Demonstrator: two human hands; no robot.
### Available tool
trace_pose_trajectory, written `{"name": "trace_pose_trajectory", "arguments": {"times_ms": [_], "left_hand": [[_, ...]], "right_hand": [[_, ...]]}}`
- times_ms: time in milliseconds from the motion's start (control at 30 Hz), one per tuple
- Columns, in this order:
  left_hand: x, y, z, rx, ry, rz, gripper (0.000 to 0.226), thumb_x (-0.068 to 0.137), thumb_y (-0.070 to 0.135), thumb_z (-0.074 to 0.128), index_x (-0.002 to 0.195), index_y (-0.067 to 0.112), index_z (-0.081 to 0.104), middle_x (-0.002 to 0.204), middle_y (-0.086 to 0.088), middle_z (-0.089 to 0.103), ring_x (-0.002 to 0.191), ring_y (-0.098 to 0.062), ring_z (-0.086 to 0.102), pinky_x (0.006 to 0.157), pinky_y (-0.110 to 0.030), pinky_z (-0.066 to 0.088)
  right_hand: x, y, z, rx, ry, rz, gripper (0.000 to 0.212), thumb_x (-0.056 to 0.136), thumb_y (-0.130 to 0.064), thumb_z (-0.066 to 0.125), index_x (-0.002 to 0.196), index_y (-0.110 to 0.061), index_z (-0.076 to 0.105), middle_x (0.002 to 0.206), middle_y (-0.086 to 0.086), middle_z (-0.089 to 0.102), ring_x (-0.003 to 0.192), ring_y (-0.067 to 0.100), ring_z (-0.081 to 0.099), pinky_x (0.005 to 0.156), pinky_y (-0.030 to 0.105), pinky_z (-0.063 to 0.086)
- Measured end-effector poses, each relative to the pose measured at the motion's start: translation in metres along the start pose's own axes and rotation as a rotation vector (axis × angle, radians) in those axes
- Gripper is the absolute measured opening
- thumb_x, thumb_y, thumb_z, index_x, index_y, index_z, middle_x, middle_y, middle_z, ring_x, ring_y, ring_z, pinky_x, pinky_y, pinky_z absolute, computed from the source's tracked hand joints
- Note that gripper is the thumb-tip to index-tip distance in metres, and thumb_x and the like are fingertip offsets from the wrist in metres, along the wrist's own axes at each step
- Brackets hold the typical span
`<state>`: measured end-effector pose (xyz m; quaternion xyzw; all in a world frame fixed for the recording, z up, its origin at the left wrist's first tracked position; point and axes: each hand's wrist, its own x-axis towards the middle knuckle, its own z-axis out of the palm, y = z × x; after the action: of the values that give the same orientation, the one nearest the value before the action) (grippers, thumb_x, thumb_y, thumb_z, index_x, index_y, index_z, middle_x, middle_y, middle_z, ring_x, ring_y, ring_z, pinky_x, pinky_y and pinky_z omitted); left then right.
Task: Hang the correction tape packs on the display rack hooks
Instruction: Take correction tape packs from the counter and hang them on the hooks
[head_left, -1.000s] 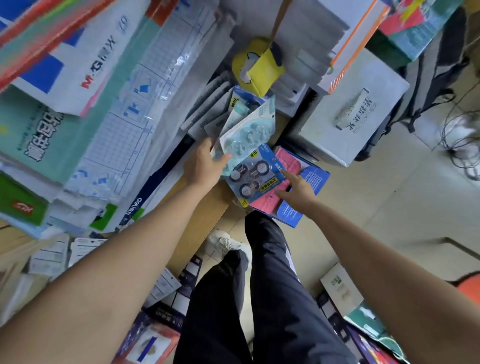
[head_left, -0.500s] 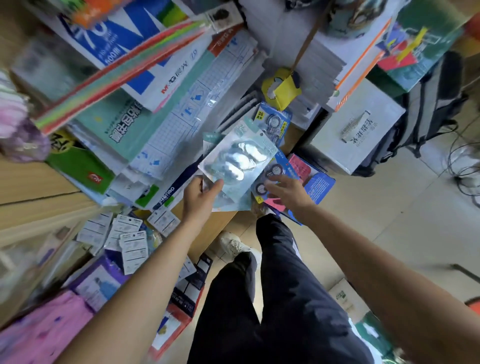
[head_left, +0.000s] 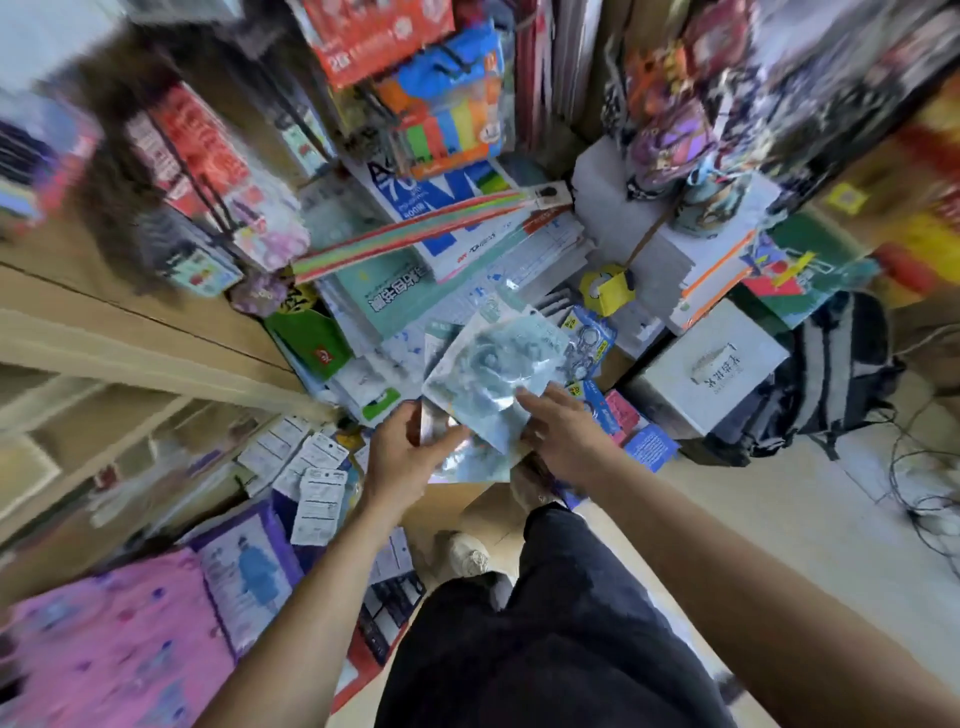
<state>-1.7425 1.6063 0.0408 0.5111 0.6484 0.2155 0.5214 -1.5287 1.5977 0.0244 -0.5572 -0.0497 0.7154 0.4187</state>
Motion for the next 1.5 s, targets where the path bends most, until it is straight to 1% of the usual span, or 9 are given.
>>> {"name": "trace_pose_trajectory", "arguments": {"times_ms": [100, 200, 333, 500, 667, 933, 1067, 1233, 1500], "left_hand": [[-0.021, 0.007, -0.034, 0.007, 0.048, 0.013, 0.061, 0.073, 0.05, 0.086, 0.12, 0.018, 0.064, 0.113, -0.005, 0.072, 0.106, -0.023, 0.068, 0.085, -0.04, 0.058], [-0.046, 0.021, -0.071, 0.019, 0.121, 0.111, 0.032, 0.08, 0.028, 0.085, 0.108, 0.02, 0.071, 0.094, -0.004, 0.075, 0.091, -0.024, 0.072, 0.073, -0.042, 0.056], [-0.081, 0.046, -0.122, 0.034, 0.317, 0.222, 0.03, 0.083, 0.031, 0.082, 0.111, 0.023, 0.073, 0.106, 0.007, 0.075, 0.102, -0.01, 0.069, 0.079, -0.022, 0.051], [-0.128, 0.104, -0.181, -0.083, 0.559, 0.388, 0.027, 0.079, 0.037, 0.084, 0.102, 0.03, 0.073, 0.078, 0.015, 0.074, 0.065, 0.002, 0.068, 0.053, -0.02, 0.049], [-0.172, 0.164, -0.241, 0.043, 0.829, 0.647, 0.029, 0.069, 0.058, 0.069, 0.091, 0.038, 0.07, 0.08, 0.025, 0.07, 0.072, 0.007, 0.063, 0.059, -0.013, 0.045], [-0.224, 0.24, -0.309, 0.16, 1.185, 0.96, 0.03, 0.084, 0.04, 0.074, 0.106, 0.019, 0.073, 0.088, 0.015, 0.07, 0.079, -0.008, 0.067, 0.067, -0.036, 0.055], [-0.25, 0.286, -0.343, 0.173, 1.345, 1.055, 0.026, 0.084, 0.031, 0.079, 0.107, 0.021, 0.073, 0.082, 0.032, 0.064, 0.075, 0.007, 0.063, 0.064, -0.011, 0.047], [-0.274, 0.347, -0.381, 0.175, 1.442, 1.157, 0.027, 0.087, 0.03, 0.079, 0.109, 0.016, 0.074, 0.083, 0.022, 0.063, 0.071, 0.017, 0.058, 0.061, -0.005, 0.041], [-0.293, 0.431, -0.427, 0.113, 1.551, 1.288, 0.035, 0.089, 0.044, 0.072, 0.112, 0.018, 0.064, 0.093, 0.011, 0.067, 0.078, -0.005, 0.061, 0.063, -0.025, 0.048]], "right_hand": [[-0.021, -0.013, 0.023, 0.08, -0.007, -0.067, 0.013, 0.094, -0.002, 0.059, 0.098, -0.014, 0.062, 0.092, 0.006, 0.07, 0.068, 0.013, 0.067, 0.061, 0.024, 0.052], [-0.043, -0.03, 0.046, 0.043, -0.025, -0.18, 0.015, 0.095, -0.004, 0.06, 0.106, -0.015, 0.063, 0.103, 0.01, 0.07, 0.083, 0.023, 0.067, 0.076, 0.036, 0.054], [-0.078, -0.069, 0.085, -0.177, -0.103, -0.496, 0.019, 0.097, -0.005, 0.058, 0.113, -0.01, 0.065, 0.098, 0.005, 0.075, 0.085, 0.024, 0.071, 0.076, 0.042, 0.057], [-0.119, -0.128, 0.148, -0.418, -0.176, -0.895, 0.043, 0.088, -0.041, 0.073, 0.096, 0.0, 0.062, 0.084, 0.024, 0.057, 0.081, 0.024, 0.052, 0.073, 0.05, 0.048], [-0.178, -0.169, 0.23, -0.499, -0.333, -1.185, 0.007, 0.092, -0.021, 0.063, 0.094, -0.019, 0.069, 0.082, 0.033, 0.06, 0.073, 0.022, 0.051, 0.059, 0.049, 0.044], [-0.252, -0.219, 0.307, -0.434, -0.488, -1.433, 0.011, 0.094, -0.016, 0.063, 0.095, -0.023, 0.07, 0.084, 0.014, 0.071, 0.076, 0.018, 0.06, 0.068, 0.038, 0.048], [-0.29, -0.255, 0.335, -0.406, -0.484, -1.563, 0.013, 0.096, -0.011, 0.061, 0.102, -0.02, 0.069, 0.091, 0.011, 0.074, 0.079, 0.02, 0.067, 0.067, 0.04, 0.055], [-0.338, -0.3, 0.372, -0.343, -0.43, -1.708, 0.015, 0.097, -0.015, 0.061, 0.101, -0.027, 0.068, 0.093, 0.001, 0.076, 0.085, 0.021, 0.073, 0.069, 0.045, 0.061], [-0.402, -0.367, 0.428, -0.256, -0.399, -1.804, 0.01, 0.096, -0.015, 0.062, 0.1, -0.022, 0.069, 0.092, 0.0, 0.076, 0.081, 0.022, 0.072, 0.071, 0.051, 0.061]]}}
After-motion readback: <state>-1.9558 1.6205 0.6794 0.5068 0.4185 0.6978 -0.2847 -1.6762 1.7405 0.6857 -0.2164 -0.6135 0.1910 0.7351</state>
